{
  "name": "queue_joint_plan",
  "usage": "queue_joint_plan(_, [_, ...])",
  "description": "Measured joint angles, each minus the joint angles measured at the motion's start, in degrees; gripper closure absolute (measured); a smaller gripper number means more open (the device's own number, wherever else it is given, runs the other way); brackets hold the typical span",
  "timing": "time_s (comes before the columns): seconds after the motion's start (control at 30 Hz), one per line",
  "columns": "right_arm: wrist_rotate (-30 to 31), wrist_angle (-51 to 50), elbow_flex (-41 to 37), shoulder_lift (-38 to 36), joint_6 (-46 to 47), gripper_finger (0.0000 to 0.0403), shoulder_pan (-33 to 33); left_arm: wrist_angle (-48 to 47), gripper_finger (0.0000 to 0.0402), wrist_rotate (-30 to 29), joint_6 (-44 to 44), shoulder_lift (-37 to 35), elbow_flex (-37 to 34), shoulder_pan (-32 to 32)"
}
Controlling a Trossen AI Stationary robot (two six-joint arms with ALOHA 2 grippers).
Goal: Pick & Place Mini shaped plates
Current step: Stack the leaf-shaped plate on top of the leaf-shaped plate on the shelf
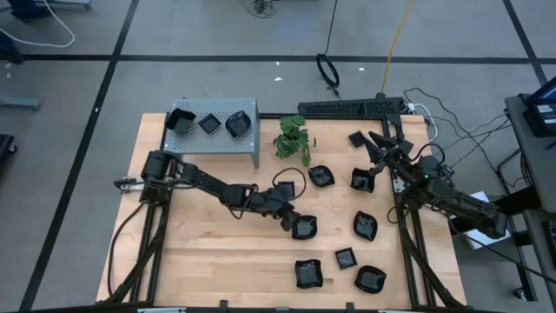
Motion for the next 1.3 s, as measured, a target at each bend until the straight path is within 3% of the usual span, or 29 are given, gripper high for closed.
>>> queue_joint_plan(0.3, [0.0, 0.0, 0.0, 0.2, 0.0, 0.025, 0.0, -1.9, 0.0199, -0.5, 4.8, 0.2, 0.0, -1.1])
queue_joint_plan(1.03, [0.0, 0.0, 0.0, 0.4, 0.0, 0.025, 0.0, 1.0, 0.0202, -2.9, 0.7, 3.8, 0.0, -4.2])
queue_joint_plan(1.17, [0.0, 0.0, 0.0, 0.6, 0.0, 0.025, 0.0, 0.7, 0.0246, -3.0, 0.2, 3.9, 0.0, -4.2])
queue_joint_plan(1.3, [0.0, 0.0, 0.0, 0.7, 0.0, 0.025, 0.0, 0.5, 0.0337, -2.8, -0.1, 4.0, 0.0, -4.1])
